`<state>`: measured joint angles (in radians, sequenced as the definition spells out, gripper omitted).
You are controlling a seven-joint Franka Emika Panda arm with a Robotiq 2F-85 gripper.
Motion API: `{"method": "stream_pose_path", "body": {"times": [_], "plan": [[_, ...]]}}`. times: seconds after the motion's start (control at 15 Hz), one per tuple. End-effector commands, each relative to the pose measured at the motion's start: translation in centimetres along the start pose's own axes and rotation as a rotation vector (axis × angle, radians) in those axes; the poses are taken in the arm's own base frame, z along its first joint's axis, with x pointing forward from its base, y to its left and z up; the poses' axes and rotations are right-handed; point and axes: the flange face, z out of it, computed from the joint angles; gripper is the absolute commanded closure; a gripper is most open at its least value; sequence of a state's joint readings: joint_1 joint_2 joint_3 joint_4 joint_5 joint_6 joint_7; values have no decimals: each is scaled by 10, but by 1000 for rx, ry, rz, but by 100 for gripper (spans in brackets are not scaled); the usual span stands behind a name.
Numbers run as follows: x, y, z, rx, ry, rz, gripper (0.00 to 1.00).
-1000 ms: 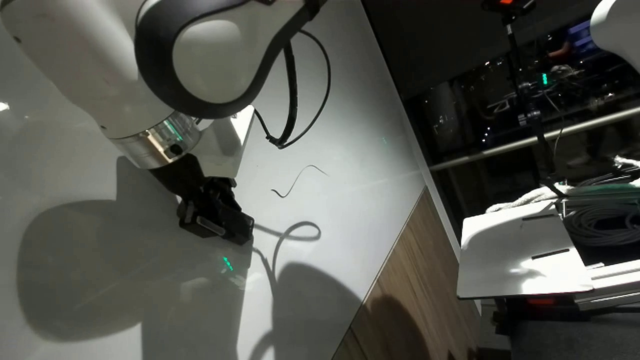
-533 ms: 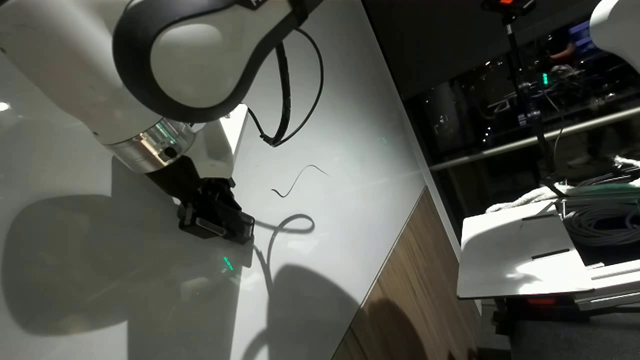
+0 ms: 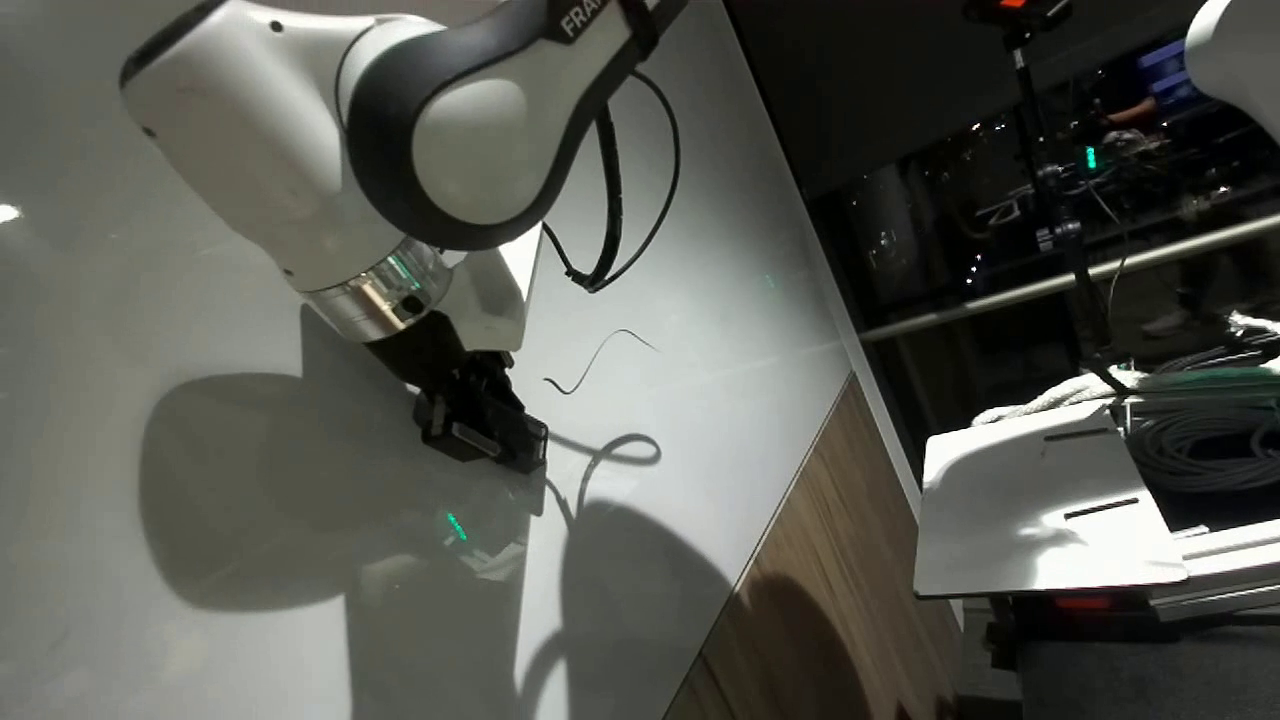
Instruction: Use the duster to erase the markings on the whiteboard
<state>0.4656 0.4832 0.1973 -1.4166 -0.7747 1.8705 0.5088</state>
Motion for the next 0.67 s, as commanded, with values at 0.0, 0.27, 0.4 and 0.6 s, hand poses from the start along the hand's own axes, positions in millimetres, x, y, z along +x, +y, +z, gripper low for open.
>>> {"method": "stream_pose_path", "body": {"times": [0.0, 0.27, 0.4, 0.6], "plan": [[-3, 67, 44, -49, 63, 57, 71], [-27, 103, 66, -77, 49, 107, 71], [-40, 124, 77, -103, 40, 132, 71], [-61, 161, 96, -141, 28, 179, 71]]}}
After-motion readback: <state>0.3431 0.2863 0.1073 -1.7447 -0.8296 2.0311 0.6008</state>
